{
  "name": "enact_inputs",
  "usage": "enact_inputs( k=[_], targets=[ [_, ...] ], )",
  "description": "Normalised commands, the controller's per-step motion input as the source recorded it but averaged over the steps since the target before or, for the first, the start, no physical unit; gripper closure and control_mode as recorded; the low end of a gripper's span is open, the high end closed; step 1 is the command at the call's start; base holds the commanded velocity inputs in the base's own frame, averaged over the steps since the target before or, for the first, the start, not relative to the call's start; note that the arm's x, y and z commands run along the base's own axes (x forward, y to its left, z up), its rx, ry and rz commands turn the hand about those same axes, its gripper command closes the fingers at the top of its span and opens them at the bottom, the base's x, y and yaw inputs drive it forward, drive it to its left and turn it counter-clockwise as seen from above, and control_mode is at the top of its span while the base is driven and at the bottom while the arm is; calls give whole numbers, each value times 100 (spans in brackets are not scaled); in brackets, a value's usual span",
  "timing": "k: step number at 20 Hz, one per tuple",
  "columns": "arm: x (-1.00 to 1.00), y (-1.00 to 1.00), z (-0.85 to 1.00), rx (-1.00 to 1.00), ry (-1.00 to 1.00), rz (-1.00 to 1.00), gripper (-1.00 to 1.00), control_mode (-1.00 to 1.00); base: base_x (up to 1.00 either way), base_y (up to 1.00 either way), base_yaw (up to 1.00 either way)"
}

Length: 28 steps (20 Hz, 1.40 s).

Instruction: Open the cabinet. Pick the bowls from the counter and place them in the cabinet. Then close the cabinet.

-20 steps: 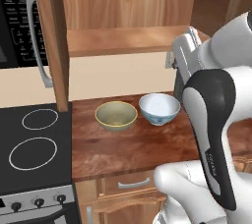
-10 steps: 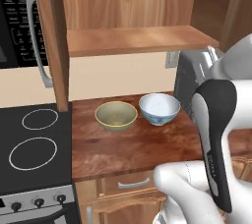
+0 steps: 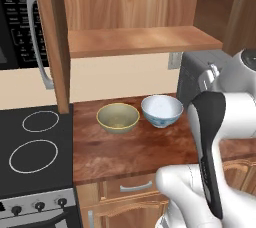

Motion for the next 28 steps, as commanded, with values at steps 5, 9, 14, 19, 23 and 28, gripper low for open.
enact_inputs(
  k=[5, 9, 14, 19, 23, 28],
  targets=[
    [11, 0, -19, 0, 0, 1, -100, -100, 0, 0, 0],
    [23, 0, -3, 0, 0, 11, -100, -100, 0, 0, 0],
    [23, -6, -16, 0, 3, 13, -100, -100, 0, 0, 0],
    [19, -14, -14, 0, 10, 6, -100, -100, 0, 0, 0],
    [21, -13, -18, 0, 0, 0, -100, -100, 0, 0, 0],
    [13, -14, -22, 0, 0, 0, -100, -100, 0, 0, 0]
  ],
)
